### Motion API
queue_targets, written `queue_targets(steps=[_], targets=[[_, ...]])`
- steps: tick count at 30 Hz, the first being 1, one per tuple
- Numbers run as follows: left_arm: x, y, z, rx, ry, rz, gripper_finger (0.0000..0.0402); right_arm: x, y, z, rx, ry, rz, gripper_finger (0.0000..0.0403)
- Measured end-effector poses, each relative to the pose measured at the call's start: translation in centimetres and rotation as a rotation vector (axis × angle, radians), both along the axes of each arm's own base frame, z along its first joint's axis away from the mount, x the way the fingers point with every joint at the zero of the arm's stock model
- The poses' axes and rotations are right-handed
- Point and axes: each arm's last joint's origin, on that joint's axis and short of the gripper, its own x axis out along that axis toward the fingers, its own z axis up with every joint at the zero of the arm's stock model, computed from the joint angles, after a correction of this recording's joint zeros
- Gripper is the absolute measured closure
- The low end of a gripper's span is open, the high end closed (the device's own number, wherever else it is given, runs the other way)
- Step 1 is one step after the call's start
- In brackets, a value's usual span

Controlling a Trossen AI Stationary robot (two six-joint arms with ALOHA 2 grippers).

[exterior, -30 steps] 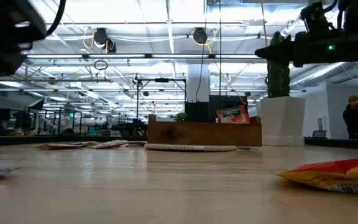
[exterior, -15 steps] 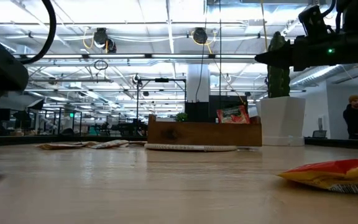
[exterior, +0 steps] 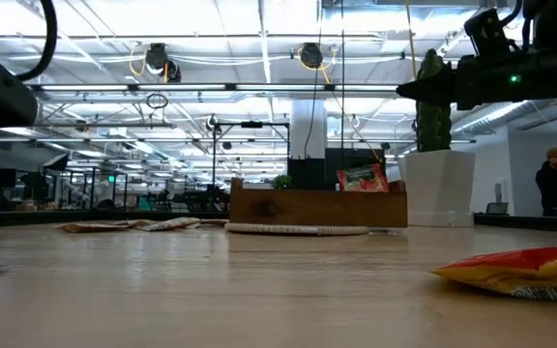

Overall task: Pick & Place Tea
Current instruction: Put the red tea bag into the right section of the wood organizer

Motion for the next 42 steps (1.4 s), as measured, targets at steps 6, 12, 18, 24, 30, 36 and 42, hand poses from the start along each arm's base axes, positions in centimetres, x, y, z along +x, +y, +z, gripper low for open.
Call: queue_targets(steps=[6, 12, 18, 24, 30, 36, 42], targets=[[-0.2, 0.3, -0.1, 0.073, -0.015, 0.033, 0.0083, 0.0, 0.0, 0.0, 0.002, 0.002, 0.001, 0.0184], [-0.1, 0.4, -0.2, 0.081, -0.023, 0.054, 0.0089, 0.0, 0.0, -0.1, 0.002, 0.007, 0.001, 0.0188], [0.5, 0.4, -0.1, 0.115, -0.113, 0.067, 0.0089, 0.0, 0.0, -0.1, 0.009, 0.006, 0.001, 0.0188], [0.3, 0.7, -0.2, 0.146, -0.092, 0.111, 0.009, 0.0, 0.0, -0.1, 0.014, 0.003, 0.002, 0.019], [0.3, 1.3, -0.3, 0.267, -0.145, 0.143, 0.0097, 0.0, 0.0, -0.1, 0.015, 0.003, 0.002, 0.0191], [0.6, 1.5, -0.6, 0.283, -0.135, 0.142, 0.0105, 0.0, 0.0, -0.2, 0.015, 0.013, 0.001, 0.0191], [0.7, 1.5, -0.6, 0.269, -0.128, 0.082, 0.0107, 0.0, 0.0, -0.2, 0.015, 0.013, -0.001, 0.0191]])
